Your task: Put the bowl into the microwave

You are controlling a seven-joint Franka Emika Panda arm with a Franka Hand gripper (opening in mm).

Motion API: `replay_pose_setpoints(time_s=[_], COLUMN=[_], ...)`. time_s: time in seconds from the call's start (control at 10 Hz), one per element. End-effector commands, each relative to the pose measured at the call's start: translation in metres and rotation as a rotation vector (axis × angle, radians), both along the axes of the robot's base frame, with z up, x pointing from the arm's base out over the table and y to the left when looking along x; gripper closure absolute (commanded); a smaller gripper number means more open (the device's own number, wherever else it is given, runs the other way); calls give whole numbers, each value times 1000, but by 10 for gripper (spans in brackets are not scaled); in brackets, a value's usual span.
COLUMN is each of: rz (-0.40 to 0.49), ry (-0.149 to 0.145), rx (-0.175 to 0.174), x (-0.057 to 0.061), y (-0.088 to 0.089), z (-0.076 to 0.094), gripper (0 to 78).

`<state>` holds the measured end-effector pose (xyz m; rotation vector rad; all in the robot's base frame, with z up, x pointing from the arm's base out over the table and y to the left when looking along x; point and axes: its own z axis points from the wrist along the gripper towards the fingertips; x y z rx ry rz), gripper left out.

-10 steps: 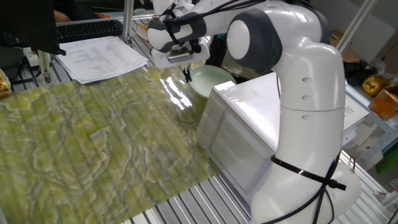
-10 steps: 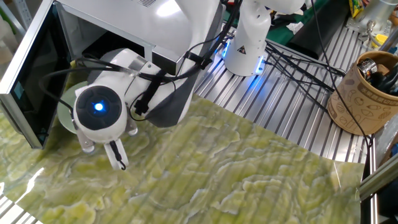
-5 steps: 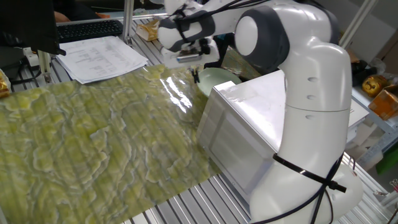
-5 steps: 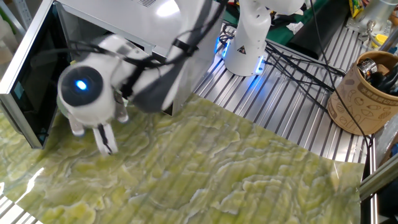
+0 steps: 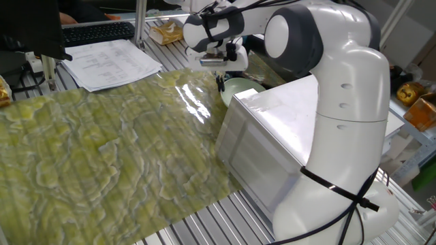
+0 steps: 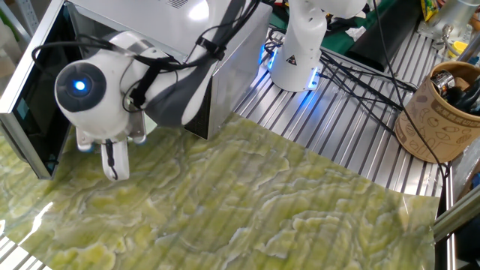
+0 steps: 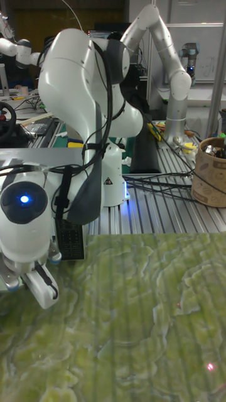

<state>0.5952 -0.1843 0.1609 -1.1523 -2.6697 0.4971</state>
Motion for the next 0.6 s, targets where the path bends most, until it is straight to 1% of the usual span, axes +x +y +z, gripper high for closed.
replay_pose_setpoints(time_s=[0.1,0.2,0.3,0.4,0.6], rz=[-45,-41,-40,-33,-28], ry=[-3,10,14,32,34], rx=[-38,-58,-62,-66,-63], x=[-2,-4,-4,-12,-24], y=[-4,-9,-10,-21,-35], z=[2,1,1,-4,-12], gripper=[762,762,762,762,762])
